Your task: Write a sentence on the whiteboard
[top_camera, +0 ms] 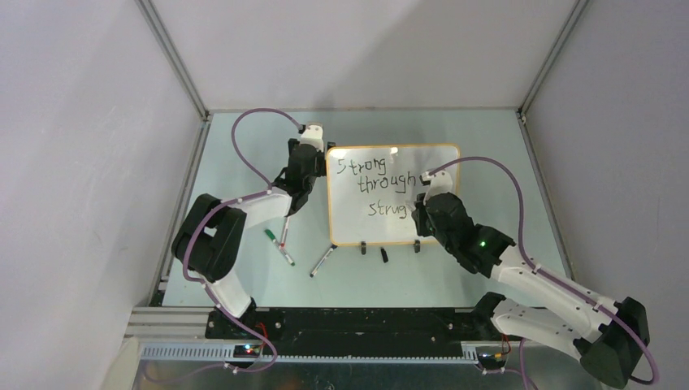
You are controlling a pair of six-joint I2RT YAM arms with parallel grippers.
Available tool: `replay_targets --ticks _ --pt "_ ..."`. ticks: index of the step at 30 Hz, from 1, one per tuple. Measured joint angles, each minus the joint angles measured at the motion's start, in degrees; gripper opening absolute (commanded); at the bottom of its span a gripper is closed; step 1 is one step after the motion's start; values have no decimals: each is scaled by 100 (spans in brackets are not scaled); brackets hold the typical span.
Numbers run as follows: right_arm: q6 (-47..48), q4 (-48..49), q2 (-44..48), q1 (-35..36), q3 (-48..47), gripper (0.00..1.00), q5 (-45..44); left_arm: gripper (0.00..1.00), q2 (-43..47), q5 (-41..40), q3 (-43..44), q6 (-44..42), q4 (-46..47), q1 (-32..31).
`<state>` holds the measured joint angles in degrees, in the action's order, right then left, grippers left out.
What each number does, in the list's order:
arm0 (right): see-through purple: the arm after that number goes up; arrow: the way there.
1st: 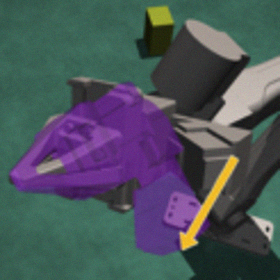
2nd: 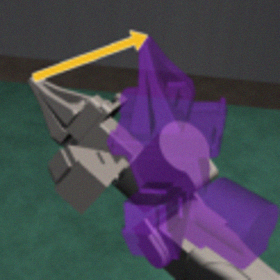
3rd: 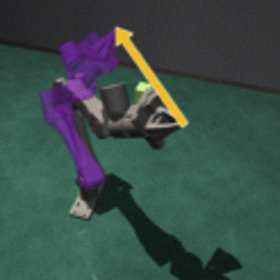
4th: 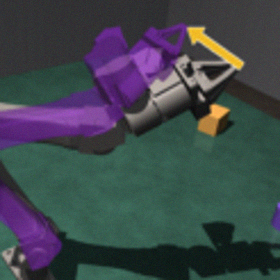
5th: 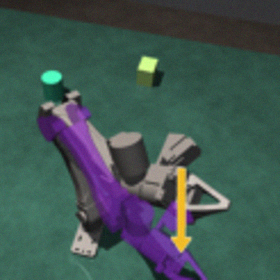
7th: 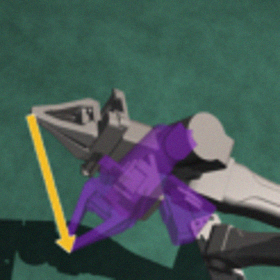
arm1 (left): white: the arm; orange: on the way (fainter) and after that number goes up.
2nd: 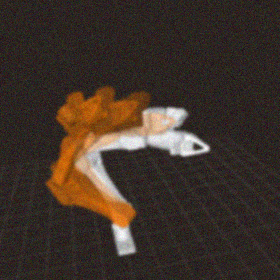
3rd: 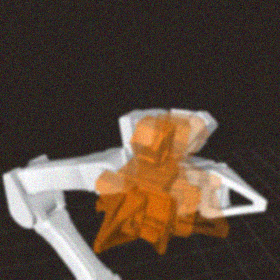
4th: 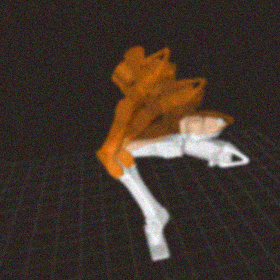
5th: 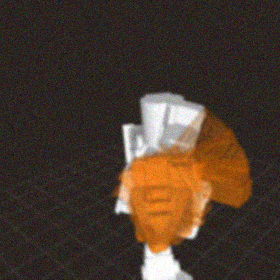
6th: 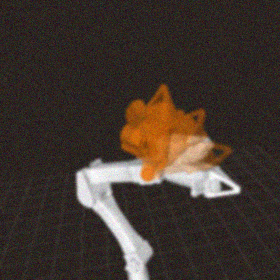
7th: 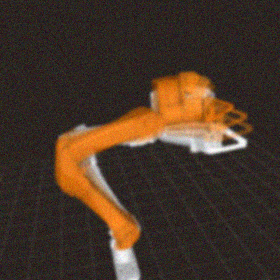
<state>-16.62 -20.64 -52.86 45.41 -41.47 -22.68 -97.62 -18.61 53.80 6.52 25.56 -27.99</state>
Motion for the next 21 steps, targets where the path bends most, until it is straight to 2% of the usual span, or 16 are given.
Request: replay_targets --ticks 9,21 --pt "39 59 -289 13 7 0 -50 82 0 -2 0 0 0 0" --pt "39 258 -216 72 221 0 -223 82 0 -2 -2 0 2 0"
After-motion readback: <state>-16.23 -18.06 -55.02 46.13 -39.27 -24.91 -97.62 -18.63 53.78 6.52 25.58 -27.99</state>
